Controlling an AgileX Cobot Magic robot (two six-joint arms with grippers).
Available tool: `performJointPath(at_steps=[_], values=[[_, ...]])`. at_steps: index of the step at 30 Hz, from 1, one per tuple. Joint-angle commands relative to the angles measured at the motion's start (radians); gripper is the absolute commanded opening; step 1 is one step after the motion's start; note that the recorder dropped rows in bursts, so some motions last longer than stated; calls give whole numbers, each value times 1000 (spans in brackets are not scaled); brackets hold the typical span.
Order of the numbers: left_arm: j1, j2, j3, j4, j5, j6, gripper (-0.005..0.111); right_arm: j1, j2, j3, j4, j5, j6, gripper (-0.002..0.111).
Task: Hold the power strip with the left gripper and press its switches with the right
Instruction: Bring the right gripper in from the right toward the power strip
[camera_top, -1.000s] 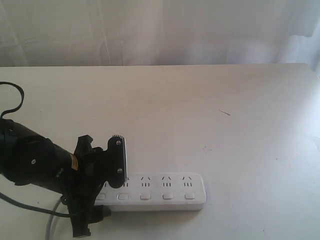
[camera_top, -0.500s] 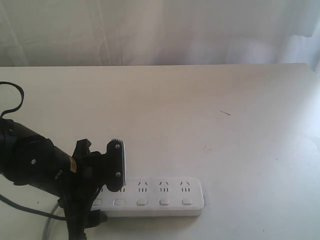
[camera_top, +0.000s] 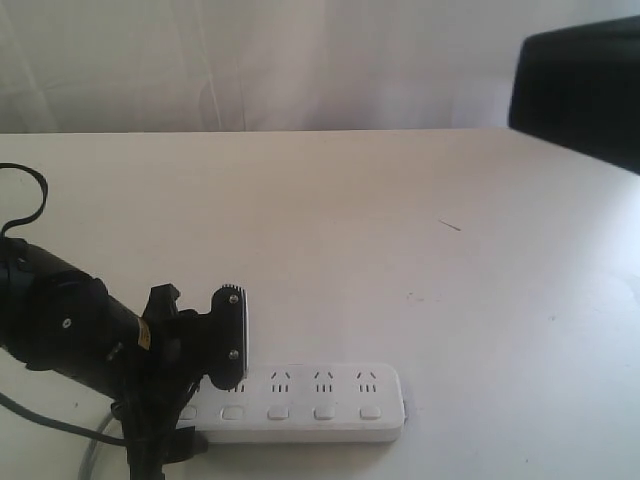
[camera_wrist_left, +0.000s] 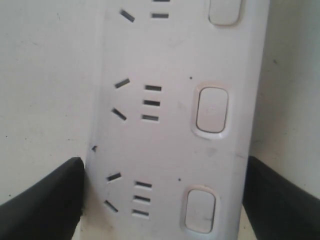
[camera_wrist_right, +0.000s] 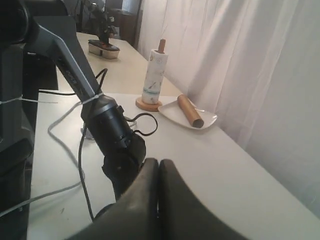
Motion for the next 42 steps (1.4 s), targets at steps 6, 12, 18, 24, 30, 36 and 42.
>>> performJointPath(at_steps=[6, 12, 18, 24, 30, 36, 42], values=[[4, -7, 8, -1, 15, -1, 0, -10, 131, -4, 1, 56, -42, 0], [4, -7, 8, -1, 6, -1, 0, -1, 202, -4, 1, 100, -49, 0], [4, -7, 8, -1, -7, -1, 0, 69, 280, -4, 1, 242, -18, 0], [4, -7, 8, -1, -7, -5, 0, 167, 356, -4, 1, 509, -21, 0], [4, -7, 8, -1, -7, -5, 0, 250, 396, -4, 1, 753, -17, 0], [4, -7, 8, -1, -7, -5, 0, 285, 434, 26, 1, 854, -13, 0], [4, -7, 8, -1, -7, -5, 0, 285, 514, 121, 1, 903, -13, 0]])
